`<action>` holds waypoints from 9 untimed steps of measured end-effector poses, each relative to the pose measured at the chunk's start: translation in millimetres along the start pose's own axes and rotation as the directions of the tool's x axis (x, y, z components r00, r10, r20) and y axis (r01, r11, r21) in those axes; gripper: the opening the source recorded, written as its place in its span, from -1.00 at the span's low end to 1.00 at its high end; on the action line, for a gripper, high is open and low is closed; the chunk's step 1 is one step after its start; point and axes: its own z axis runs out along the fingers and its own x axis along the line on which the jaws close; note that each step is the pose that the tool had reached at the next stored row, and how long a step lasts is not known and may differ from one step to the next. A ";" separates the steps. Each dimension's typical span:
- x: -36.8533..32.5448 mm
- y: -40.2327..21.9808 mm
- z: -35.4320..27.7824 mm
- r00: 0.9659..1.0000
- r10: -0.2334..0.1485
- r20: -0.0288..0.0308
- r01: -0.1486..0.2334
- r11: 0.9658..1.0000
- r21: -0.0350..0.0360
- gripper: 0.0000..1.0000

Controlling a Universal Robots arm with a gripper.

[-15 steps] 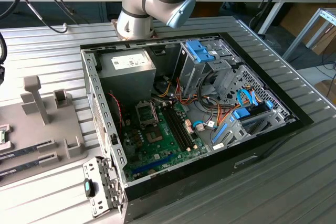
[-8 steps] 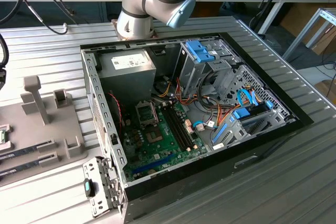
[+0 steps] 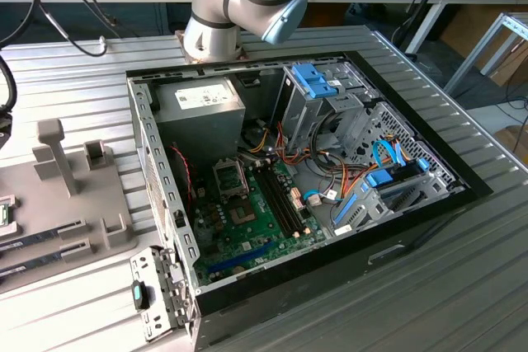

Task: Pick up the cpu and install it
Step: 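Pick up the cpu and move it towards the insertion slot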

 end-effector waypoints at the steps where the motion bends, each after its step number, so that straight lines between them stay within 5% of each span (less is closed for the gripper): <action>1: 0.0 0.0 0.5 1.000 0.000 0.000 0.000 1.000 0.000 -0.79; 9: 0.2 -0.3 7.1 1.000 0.000 0.000 0.000 1.000 0.000 -0.79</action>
